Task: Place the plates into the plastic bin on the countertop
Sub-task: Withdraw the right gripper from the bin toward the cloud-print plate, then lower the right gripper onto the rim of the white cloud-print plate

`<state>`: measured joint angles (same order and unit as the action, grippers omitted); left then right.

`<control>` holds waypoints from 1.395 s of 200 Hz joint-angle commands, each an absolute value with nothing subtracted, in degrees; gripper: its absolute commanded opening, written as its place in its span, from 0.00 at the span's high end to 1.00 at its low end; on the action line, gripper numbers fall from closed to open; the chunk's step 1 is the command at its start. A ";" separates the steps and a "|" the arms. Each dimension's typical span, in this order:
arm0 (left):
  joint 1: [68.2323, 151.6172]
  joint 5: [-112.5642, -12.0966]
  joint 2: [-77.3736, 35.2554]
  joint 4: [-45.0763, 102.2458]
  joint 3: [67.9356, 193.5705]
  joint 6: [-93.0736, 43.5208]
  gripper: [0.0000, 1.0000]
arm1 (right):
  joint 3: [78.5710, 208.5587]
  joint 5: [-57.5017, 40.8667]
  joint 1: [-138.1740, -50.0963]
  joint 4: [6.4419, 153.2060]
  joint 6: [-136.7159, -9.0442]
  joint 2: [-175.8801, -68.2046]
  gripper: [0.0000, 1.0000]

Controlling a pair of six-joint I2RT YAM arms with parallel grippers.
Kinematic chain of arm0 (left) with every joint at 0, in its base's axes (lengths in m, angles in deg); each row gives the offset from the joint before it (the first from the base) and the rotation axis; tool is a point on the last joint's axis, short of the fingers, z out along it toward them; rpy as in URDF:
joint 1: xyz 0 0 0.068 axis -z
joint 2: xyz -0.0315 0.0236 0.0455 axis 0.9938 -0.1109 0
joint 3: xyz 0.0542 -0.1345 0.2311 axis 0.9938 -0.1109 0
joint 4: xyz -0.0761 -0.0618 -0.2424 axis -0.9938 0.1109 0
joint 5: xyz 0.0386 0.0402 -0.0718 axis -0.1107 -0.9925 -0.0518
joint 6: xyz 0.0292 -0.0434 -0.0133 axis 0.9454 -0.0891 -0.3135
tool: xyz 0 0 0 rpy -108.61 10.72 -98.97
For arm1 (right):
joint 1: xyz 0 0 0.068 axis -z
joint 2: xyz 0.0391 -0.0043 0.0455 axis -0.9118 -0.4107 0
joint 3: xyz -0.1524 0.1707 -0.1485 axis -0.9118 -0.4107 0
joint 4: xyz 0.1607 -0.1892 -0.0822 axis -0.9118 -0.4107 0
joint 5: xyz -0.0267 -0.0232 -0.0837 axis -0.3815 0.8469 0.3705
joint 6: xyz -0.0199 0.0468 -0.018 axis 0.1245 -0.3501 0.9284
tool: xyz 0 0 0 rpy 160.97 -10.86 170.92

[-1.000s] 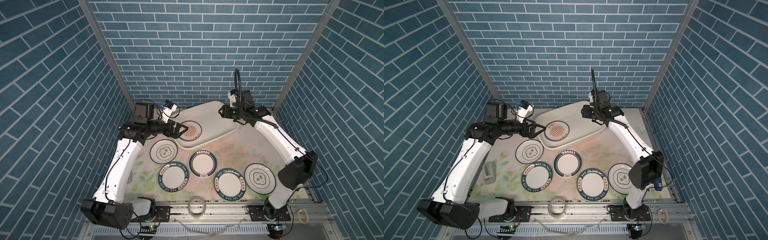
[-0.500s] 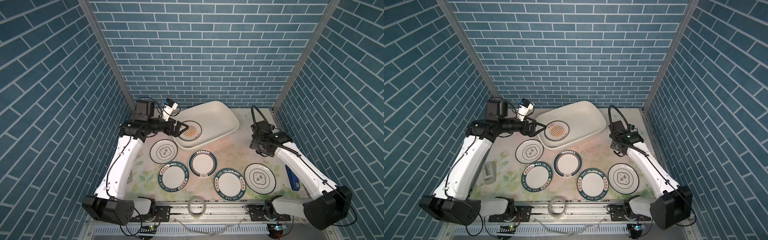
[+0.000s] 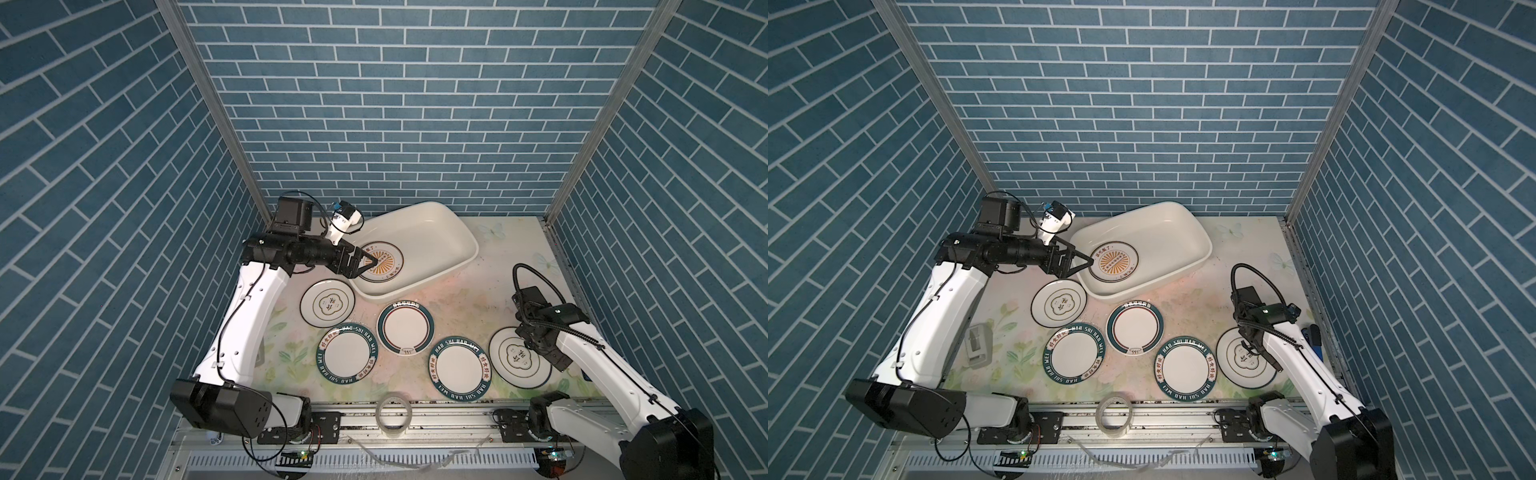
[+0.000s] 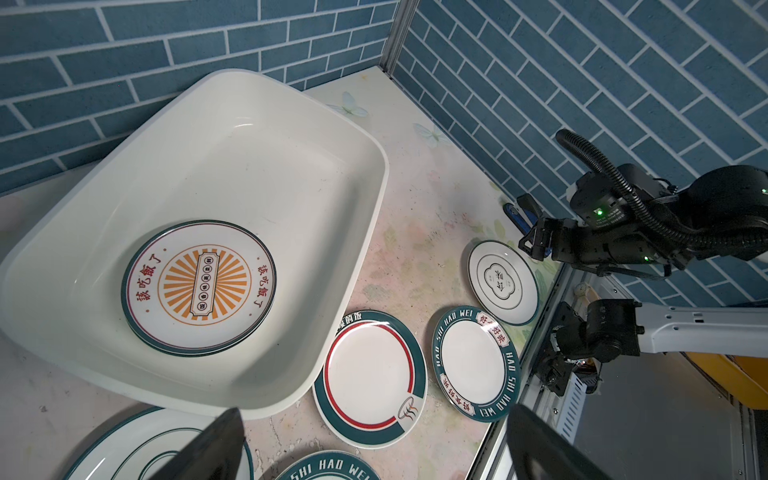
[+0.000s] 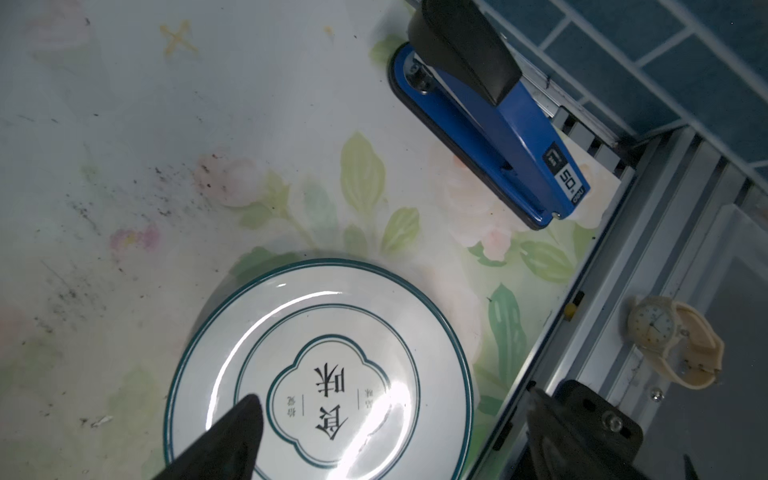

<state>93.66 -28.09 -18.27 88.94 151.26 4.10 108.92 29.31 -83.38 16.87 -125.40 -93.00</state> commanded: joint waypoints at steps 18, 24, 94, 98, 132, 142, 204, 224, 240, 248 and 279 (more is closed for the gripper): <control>93.57 -29.23 -19.68 91.59 154.15 4.66 0.00 | 103.13 26.38 -80.74 18.80 -130.55 -88.48 0.01; 93.59 -29.30 -19.69 91.80 154.33 4.70 0.00 | 102.22 25.73 -80.17 19.42 -130.09 -87.73 0.02; 93.64 -29.90 -16.17 91.45 153.89 5.80 0.01 | 95.04 17.80 -77.27 21.47 -132.03 -80.77 0.02; 93.65 -29.92 -15.82 91.50 153.72 5.90 0.00 | 94.60 17.60 -77.27 21.57 -132.27 -80.54 0.02; 93.65 -29.83 -13.90 91.51 153.62 6.77 0.00 | 94.16 16.34 -77.26 20.53 -132.79 -79.12 0.01; 93.65 -29.54 -13.89 91.60 153.85 6.78 0.00 | 94.19 16.20 -77.22 20.57 -132.76 -78.96 0.02; 93.77 -27.80 -13.73 90.14 154.75 6.04 0.00 | 93.69 13.29 -77.14 24.83 -131.66 -79.81 0.02; 93.87 -27.26 -13.46 89.43 154.18 5.63 0.00 | 93.25 12.34 -77.12 26.93 -131.48 -80.06 0.01; 94.01 -26.95 -13.24 88.75 153.68 5.46 0.01 | 92.86 11.13 -77.05 28.95 -131.38 -80.62 0.01; 94.07 -26.81 -13.18 88.45 153.45 5.45 0.01 | 92.76 10.72 -77.06 29.77 -131.38 -81.04 0.02; 94.11 -26.61 -12.92 87.34 152.37 5.55 0.00 | 93.93 10.13 -76.92 31.09 -130.54 -83.23 0.02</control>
